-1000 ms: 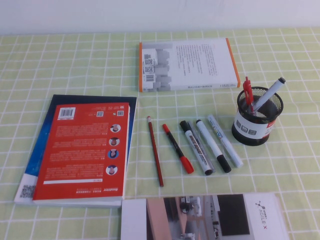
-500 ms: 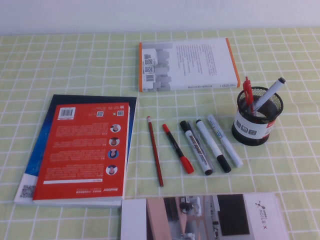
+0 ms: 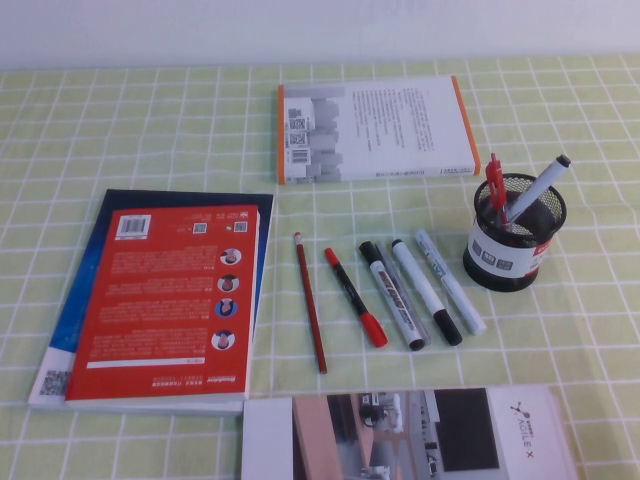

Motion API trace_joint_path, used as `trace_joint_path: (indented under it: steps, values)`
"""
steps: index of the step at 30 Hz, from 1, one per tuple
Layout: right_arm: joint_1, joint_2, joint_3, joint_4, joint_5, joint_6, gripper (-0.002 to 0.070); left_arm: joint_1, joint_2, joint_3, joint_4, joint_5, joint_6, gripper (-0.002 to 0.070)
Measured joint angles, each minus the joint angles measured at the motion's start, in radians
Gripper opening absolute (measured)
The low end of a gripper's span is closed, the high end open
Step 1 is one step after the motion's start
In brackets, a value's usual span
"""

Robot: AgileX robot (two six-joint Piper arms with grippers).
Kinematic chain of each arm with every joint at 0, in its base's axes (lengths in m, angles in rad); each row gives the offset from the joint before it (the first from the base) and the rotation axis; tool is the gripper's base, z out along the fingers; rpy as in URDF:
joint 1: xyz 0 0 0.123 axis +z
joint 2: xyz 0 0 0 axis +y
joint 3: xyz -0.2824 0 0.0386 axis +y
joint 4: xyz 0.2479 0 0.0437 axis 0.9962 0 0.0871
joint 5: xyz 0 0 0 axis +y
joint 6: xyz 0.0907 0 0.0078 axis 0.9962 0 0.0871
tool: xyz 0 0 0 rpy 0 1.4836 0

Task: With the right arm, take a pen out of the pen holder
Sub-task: 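Take a marker out of the pen holder and lay it on the table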

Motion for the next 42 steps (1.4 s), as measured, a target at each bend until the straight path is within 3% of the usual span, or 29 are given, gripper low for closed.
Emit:
trace_joint_path:
  steps: [11,29,42]
  values:
    - [-0.051,-0.235,0.104,0.063,-0.076,0.0,-0.0013,0.0,0.0,0.0,0.0,0.0,0.0,-0.0005]
    - [-0.053,-0.241,0.105,0.127,0.019,0.0,-0.0013,0.0,0.0,0.0,0.0,0.0,0.0,-0.0005]
    - [-0.053,-0.241,0.105,0.192,0.113,-0.121,-0.0013,0.0,0.0,0.0,0.0,0.0,0.0,-0.0005]
